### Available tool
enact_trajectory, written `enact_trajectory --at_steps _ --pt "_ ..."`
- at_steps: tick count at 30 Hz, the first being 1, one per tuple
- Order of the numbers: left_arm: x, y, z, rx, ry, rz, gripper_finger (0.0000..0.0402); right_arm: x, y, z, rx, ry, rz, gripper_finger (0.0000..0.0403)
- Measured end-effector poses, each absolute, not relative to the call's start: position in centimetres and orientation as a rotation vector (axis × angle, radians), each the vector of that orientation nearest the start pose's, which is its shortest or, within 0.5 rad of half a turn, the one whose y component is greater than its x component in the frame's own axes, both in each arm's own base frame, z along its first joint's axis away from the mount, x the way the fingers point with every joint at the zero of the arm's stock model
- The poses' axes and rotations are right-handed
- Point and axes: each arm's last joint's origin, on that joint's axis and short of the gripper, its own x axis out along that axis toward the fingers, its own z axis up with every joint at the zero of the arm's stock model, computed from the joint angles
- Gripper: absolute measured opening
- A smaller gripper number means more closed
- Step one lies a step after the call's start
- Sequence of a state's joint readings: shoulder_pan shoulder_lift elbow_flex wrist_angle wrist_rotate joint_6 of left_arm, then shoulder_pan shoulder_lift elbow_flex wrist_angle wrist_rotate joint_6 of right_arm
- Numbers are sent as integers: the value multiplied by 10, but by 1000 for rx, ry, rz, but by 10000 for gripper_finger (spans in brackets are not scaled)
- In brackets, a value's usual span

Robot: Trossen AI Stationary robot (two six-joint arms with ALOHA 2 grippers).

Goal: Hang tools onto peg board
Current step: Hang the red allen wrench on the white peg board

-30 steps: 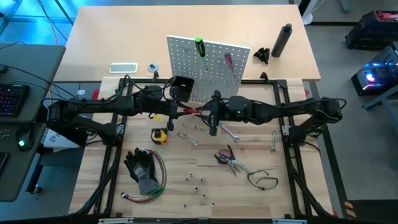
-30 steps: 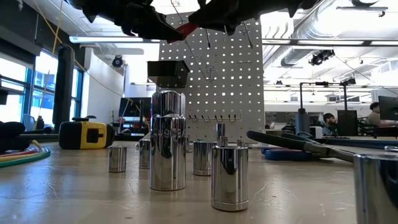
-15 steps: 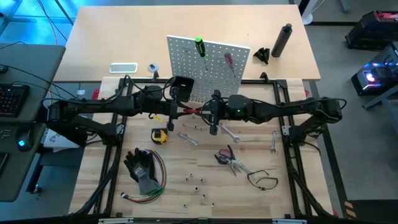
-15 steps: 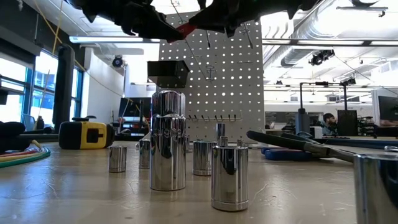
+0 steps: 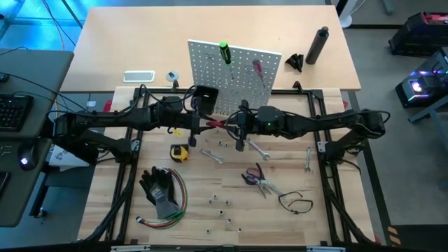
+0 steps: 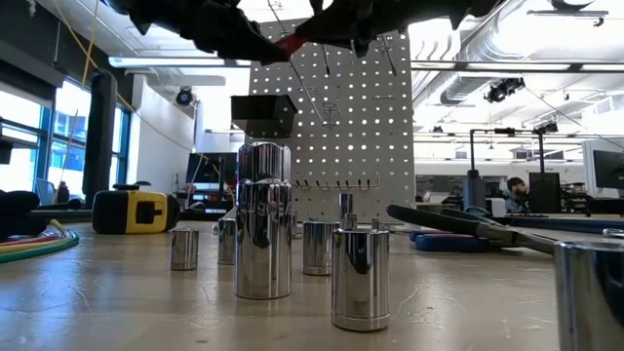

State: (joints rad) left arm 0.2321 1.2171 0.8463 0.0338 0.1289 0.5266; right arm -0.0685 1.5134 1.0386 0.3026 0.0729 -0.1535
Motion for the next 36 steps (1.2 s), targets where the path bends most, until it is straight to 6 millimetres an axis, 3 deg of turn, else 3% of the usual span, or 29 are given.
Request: enact_trajectory --at_steps 8,18,36 --pt "259 59 292 457 345 63 139 337 -26 304 -159 151 -156 32" --pt "235 57 317 452 269 194 162 324 -29 332 -248 21 -237 32" --pt "228 55 307 353 396 167 163 315 -78 354 -326 -227 -316 32"
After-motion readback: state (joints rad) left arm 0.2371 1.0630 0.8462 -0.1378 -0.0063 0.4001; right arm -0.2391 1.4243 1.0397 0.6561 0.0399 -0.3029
